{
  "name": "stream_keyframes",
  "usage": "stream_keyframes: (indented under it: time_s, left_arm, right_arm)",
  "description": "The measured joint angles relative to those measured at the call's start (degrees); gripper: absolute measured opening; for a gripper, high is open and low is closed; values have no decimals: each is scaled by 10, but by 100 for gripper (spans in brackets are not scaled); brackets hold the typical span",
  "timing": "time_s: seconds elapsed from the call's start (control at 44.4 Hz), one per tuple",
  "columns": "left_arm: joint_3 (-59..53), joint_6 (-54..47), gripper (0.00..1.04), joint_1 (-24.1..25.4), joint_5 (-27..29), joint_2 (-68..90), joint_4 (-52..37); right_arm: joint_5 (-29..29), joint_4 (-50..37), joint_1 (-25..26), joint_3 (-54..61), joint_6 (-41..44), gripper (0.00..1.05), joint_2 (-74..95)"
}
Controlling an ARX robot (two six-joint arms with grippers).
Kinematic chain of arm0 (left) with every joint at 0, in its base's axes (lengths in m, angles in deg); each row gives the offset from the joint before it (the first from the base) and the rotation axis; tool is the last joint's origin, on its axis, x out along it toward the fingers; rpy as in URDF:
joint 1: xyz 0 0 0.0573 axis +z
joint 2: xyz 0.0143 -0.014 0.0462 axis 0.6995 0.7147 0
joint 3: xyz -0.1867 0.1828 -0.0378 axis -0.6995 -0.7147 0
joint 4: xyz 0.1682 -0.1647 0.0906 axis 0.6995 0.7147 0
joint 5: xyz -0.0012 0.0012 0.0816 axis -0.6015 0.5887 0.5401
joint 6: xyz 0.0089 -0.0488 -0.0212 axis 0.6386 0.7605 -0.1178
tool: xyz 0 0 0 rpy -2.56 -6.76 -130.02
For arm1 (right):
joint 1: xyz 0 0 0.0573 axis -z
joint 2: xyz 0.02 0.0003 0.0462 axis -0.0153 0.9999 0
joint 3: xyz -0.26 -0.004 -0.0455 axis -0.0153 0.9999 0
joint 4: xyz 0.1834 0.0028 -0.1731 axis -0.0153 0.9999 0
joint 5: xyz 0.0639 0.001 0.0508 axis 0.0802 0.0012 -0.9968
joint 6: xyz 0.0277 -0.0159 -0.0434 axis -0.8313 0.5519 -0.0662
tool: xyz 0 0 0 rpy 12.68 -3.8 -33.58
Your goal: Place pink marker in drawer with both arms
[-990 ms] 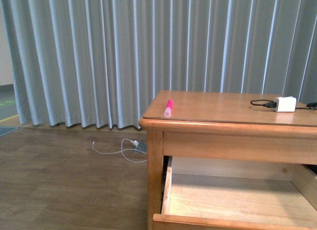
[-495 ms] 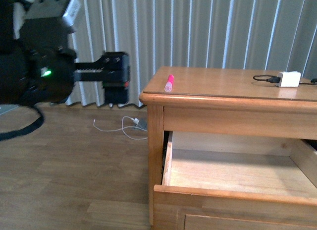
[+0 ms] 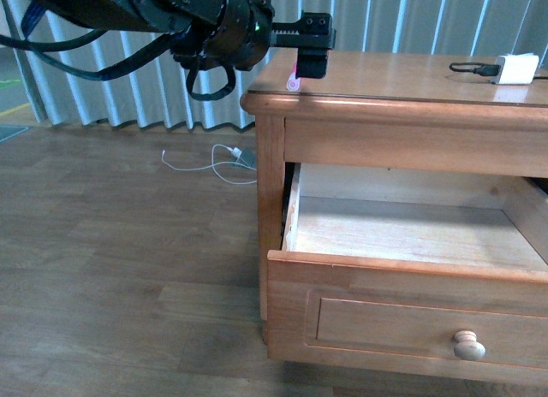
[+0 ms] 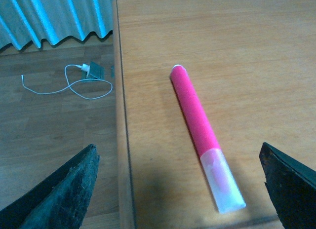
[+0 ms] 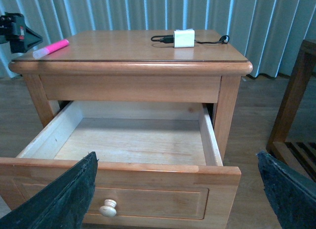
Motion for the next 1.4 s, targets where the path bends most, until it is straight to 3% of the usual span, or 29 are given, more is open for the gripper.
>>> stream_keyframes:
  time_s: [0.473, 0.765, 0.968, 1.17, 1.395]
  left_arm:
    - [167, -21, 97, -21, -2, 100, 133]
    - [183, -31, 57, -21, -3, 106, 158]
    - [176, -35, 17, -15, -17, 99, 162]
    - [127, -38, 15, -5, -42, 68, 137]
    - [-9, -75, 15, -7, -152, -32, 84]
  right_arm:
    - [0, 0, 0, 0, 0, 96, 0]
    - [0, 0, 0, 0, 0, 96, 0]
    - [0, 0, 0, 0, 0, 96, 0]
    - [0, 0, 0, 0, 0, 96, 0]
    - [0, 0, 0, 0, 0, 96, 0]
